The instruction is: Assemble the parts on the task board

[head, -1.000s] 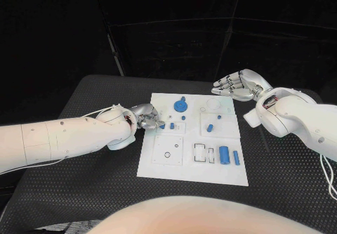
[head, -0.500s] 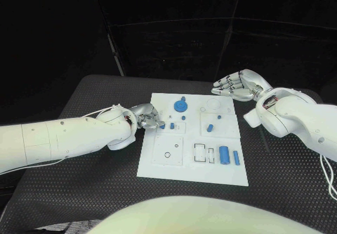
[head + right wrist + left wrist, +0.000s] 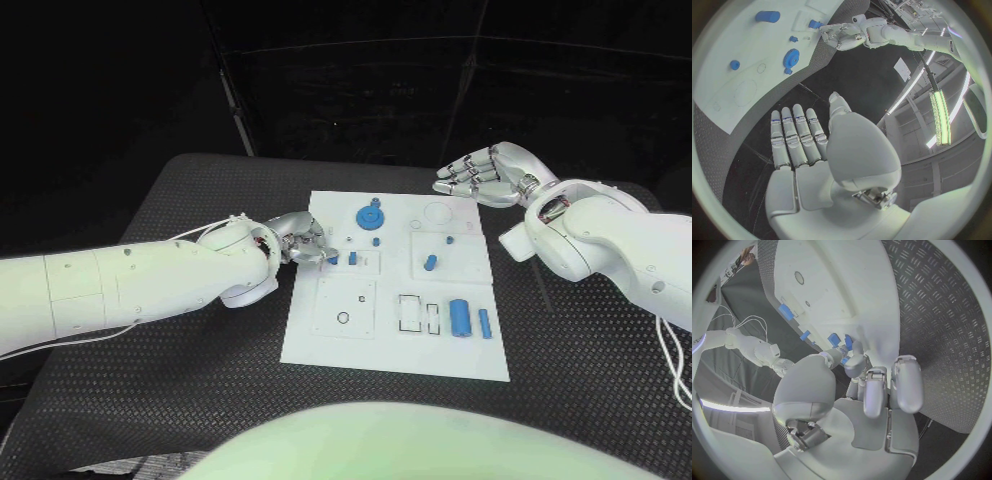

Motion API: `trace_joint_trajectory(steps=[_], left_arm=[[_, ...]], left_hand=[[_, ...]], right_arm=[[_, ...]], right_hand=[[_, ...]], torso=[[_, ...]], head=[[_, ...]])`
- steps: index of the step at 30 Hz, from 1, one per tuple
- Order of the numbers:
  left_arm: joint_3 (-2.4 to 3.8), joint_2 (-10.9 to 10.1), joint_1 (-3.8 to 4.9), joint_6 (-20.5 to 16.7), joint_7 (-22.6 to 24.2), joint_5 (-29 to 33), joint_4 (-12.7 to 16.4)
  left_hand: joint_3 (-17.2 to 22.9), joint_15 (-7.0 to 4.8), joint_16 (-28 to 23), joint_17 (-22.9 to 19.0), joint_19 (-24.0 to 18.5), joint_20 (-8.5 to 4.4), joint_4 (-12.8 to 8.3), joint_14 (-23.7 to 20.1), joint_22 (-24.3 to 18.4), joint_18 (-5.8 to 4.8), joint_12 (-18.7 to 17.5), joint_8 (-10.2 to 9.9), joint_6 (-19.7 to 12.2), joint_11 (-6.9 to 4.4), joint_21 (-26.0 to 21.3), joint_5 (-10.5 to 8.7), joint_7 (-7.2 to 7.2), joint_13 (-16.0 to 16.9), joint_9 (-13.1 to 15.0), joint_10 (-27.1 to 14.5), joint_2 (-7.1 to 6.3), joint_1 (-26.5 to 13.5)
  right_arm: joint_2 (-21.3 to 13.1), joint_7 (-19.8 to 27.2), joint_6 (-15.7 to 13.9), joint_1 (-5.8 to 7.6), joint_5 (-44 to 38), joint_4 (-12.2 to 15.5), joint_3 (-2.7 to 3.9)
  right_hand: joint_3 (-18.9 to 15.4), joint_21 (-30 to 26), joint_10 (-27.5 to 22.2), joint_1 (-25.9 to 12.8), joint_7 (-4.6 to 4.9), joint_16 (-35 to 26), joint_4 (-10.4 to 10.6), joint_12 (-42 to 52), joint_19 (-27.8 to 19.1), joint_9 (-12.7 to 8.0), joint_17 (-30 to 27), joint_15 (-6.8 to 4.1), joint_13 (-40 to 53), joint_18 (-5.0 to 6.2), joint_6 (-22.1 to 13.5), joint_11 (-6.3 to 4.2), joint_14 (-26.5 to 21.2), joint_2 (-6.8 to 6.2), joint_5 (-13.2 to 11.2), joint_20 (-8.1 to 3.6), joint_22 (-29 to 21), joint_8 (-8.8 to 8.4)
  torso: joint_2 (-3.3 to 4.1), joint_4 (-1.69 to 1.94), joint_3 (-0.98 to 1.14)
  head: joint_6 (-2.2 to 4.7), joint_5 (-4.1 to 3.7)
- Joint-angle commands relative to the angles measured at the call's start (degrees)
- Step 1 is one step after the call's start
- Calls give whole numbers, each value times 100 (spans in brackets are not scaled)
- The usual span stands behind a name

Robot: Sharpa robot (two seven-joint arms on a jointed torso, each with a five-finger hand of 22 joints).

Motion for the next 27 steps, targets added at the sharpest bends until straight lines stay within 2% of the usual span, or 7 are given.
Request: trace_joint_trajectory(steps=[1, 27], left_arm=[[-7, 16, -8, 20, -63, 52, 2], [-7, 39, -8, -18, -135, 147, -35]], left_hand=[[-17, -51, 18, 1509, 34, -22, 22, 605, 11, -81, 27, 1, 47, -4, 20, 20, 10, 13, -9, 18, -2, -79], [-341, -51, 18, 1509, 43, -30, 358, 605, 35, -86, 49, 2, 112, 5, 21, 19, 21, 35, -34, 27, -132, -571]], right_arm=[[2, 53, 19, 10, 14, 12, 3], [-19, 41, 43, 10, 14, 23, 3]], right_hand=[[30, -35, -19, -17, 300, -33, -4, 2, -39, 4, -10, -6, -4, -82, 0, 11, -46, 60, 34, 2, 9, 12], [36, -44, -4, -13, 296, -32, -8, 12, -34, 7, -12, -7, -2, -82, 17, 6, -46, 72, 39, 1, 10, 23]], torso=[[3, 0, 0], [-3, 0, -1]], head=[[-1, -3], [-1, -23]])
